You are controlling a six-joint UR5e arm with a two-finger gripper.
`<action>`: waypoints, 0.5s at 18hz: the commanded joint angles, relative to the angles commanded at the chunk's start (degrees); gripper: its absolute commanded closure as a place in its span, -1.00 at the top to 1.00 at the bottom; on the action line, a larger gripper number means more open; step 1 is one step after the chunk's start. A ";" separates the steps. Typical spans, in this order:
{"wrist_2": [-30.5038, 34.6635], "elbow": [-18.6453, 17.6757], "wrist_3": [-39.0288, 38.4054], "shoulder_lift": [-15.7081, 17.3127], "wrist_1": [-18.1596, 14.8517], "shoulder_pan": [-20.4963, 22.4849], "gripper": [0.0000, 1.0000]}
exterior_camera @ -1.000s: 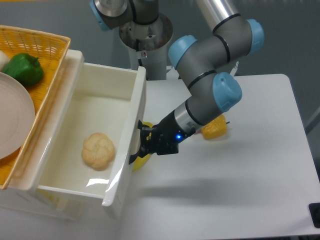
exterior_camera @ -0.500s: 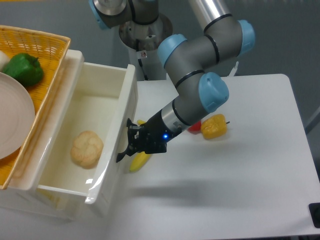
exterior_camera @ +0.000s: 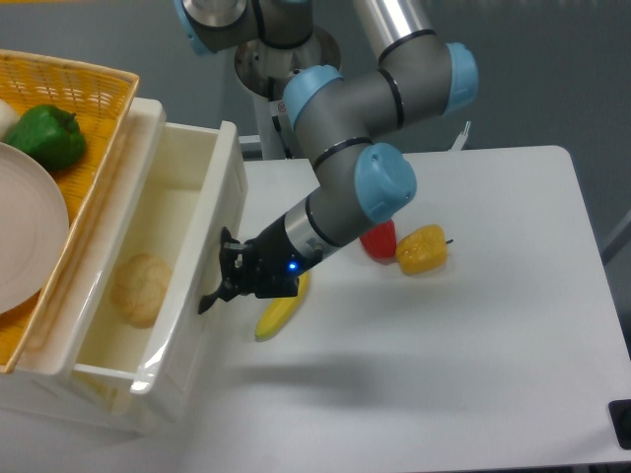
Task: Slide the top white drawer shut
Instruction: 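Push the white drawer front inward into the cabinet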
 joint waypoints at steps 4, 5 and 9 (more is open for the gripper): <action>0.00 0.00 -0.79 -0.09 0.44 -1.67 -0.72; 0.00 0.00 -0.88 -0.09 0.53 -2.19 -0.71; 0.17 0.00 -1.67 -0.26 0.61 -3.60 -0.71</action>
